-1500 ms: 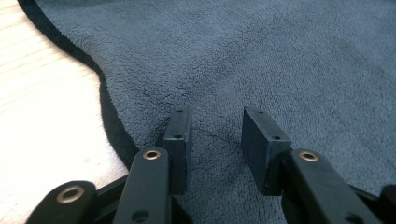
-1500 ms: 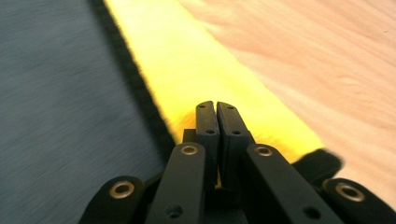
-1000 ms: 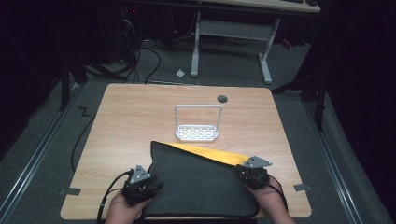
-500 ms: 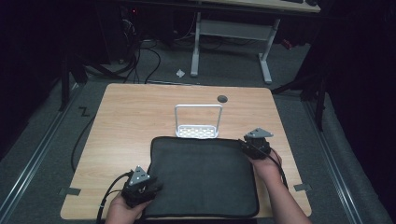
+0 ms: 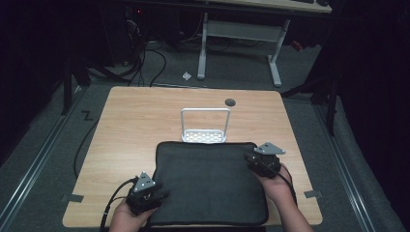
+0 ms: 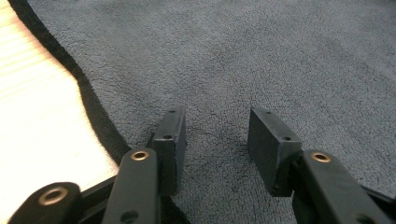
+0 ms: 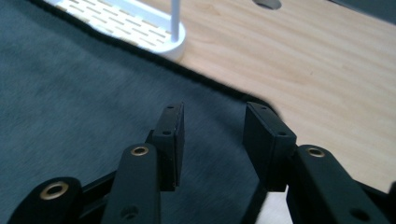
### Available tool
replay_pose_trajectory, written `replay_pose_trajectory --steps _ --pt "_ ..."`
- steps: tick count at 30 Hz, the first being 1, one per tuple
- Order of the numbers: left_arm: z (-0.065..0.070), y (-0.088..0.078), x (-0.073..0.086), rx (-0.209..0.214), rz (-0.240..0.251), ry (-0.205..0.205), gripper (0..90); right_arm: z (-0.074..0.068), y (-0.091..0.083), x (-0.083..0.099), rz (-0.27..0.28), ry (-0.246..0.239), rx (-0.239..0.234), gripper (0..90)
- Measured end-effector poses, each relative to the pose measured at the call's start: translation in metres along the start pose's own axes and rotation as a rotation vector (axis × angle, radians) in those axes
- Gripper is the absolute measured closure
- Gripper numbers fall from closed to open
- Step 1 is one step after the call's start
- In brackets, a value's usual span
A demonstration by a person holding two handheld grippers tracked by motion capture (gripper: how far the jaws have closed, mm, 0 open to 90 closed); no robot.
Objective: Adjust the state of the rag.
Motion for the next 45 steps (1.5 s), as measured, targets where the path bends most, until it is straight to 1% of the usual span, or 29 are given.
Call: replay_pose_trajectory --steps 2,4,5,6,8,9,10,12,13,14,15,16,17,19,22,24,25,27,28,29,30,32,33,36,38,40,42,44,45 --pt "0.000 0.000 0.000 0.000 0.002 0.000 56.5 -0.008 -0.002 0.006 -0.006 0.013 -0.019 61.0" --pt "0.000 0.000 0.001 -0.002 0.005 -0.001 56.6 -0.017 -0.004 0.013 -0.008 0.022 -0.058 59.5" --pt "0.001 0.000 0.001 -0.004 0.005 0.000 56.6 -0.022 -0.004 0.017 -0.017 0.006 -0.075 59.6" --pt "0.001 0.000 0.000 -0.006 0.004 0.002 56.9 -0.027 -0.004 0.021 -0.031 -0.015 -0.079 60.2" --pt "0.001 0.001 0.000 -0.010 0.004 0.007 57.2 -0.033 -0.003 0.028 -0.056 -0.028 -0.111 63.9" --pt "0.002 0.003 -0.001 -0.012 0.005 0.010 57.3 -0.034 -0.002 0.031 -0.077 -0.037 -0.124 65.5" --pt "0.003 0.004 -0.002 -0.011 0.004 0.011 57.3 -0.035 0.000 0.034 -0.105 -0.054 -0.126 67.5" --pt "0.005 0.008 -0.005 -0.001 0.000 0.003 57.5 -0.031 -0.002 0.039 -0.099 -0.034 -0.139 73.4" --pt "0.006 0.010 -0.006 0.006 -0.005 0.004 57.5 -0.028 -0.003 0.040 -0.109 -0.029 -0.136 76.5" --pt "0.009 0.013 -0.008 0.016 -0.007 0.004 57.6 -0.026 -0.005 0.043 -0.118 -0.036 -0.120 77.6" --pt "0.012 0.016 -0.009 0.027 -0.011 0.000 57.9 -0.023 -0.007 0.045 -0.119 -0.040 -0.107 77.7" --pt "0.016 0.019 -0.010 0.040 -0.013 0.003 58.0 -0.019 -0.008 0.049 -0.120 -0.034 -0.097 77.7" --pt "0.022 0.023 -0.011 0.051 -0.020 0.024 57.9 -0.016 -0.010 0.052 -0.118 -0.026 -0.090 77.7" --pt "0.029 0.027 -0.011 0.065 -0.025 0.035 57.7 -0.008 -0.012 0.057 -0.127 -0.014 -0.068 77.7" --pt "0.031 0.027 -0.015 0.084 -0.036 0.031 56.8 -0.002 -0.014 0.060 -0.122 0.007 -0.056 75.9" --pt "0.028 0.023 -0.019 0.087 -0.013 0.026 55.4 0.000 -0.018 0.059 -0.093 0.011 -0.052 73.7" --pt "0.024 0.021 -0.022 0.084 0.002 0.022 54.6 -0.001 -0.021 0.056 -0.074 0.022 -0.056 72.3" --pt "0.012 0.018 -0.030 0.077 0.027 -0.017 53.1 -0.003 -0.024 0.052 -0.041 0.020 -0.068 70.0" --pt "0.005 0.017 -0.035 0.065 0.048 -0.035 52.5 -0.006 -0.025 0.049 -0.032 0.012 -0.074 69.4" --pt "-0.001 0.016 -0.040 0.050 0.067 -0.048 52.1 -0.010 -0.026 0.047 -0.024 -0.006 -0.082 68.5" --pt "-0.006 0.016 -0.045 0.036 0.082 -0.055 51.7 -0.014 -0.026 0.045 -0.017 -0.021 -0.089 67.7" --pt "-0.015 0.018 -0.054 0.004 0.108 -0.051 50.7 -0.021 -0.026 0.041 -0.010 -0.047 -0.107 66.2" --pt "-0.019 0.021 -0.057 -0.014 0.109 -0.050 50.0 -0.025 -0.026 0.039 -0.005 -0.057 -0.114 65.3" --pt "-0.028 0.031 -0.067 -0.042 0.116 -0.065 49.2 -0.036 -0.026 0.033 0.017 -0.077 -0.142 62.3" --pt "-0.035 0.039 -0.072 -0.063 0.104 -0.063 47.9 -0.044 -0.027 0.029 0.031 -0.097 -0.163 61.8" --pt "-0.041 0.047 -0.076 -0.082 0.090 -0.072 46.4 -0.052 -0.027 0.026 0.048 -0.113 -0.179 60.2" --pt "-0.047 0.052 -0.080 -0.084 0.092 -0.089 45.7 -0.059 -0.028 0.022 0.060 -0.132 -0.189 58.6" --pt "-0.053 0.056 -0.085 -0.095 0.085 -0.099 44.6 -0.065 -0.028 0.018 0.072 -0.142 -0.198 57.4" --pt "-0.055 0.057 -0.087 -0.094 0.089 -0.109 44.4 -0.068 -0.028 0.017 0.076 -0.148 -0.201 57.0"
Point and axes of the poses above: each handheld gripper's, and its own axes: y roughly forward along the jaws, x roughly out of its underside, z roughly to its right, the point moved 2 cm from there along y, roughly forward along the jaws, and after that the axes turned 14 degrees about -y, right-handed, at the moved point
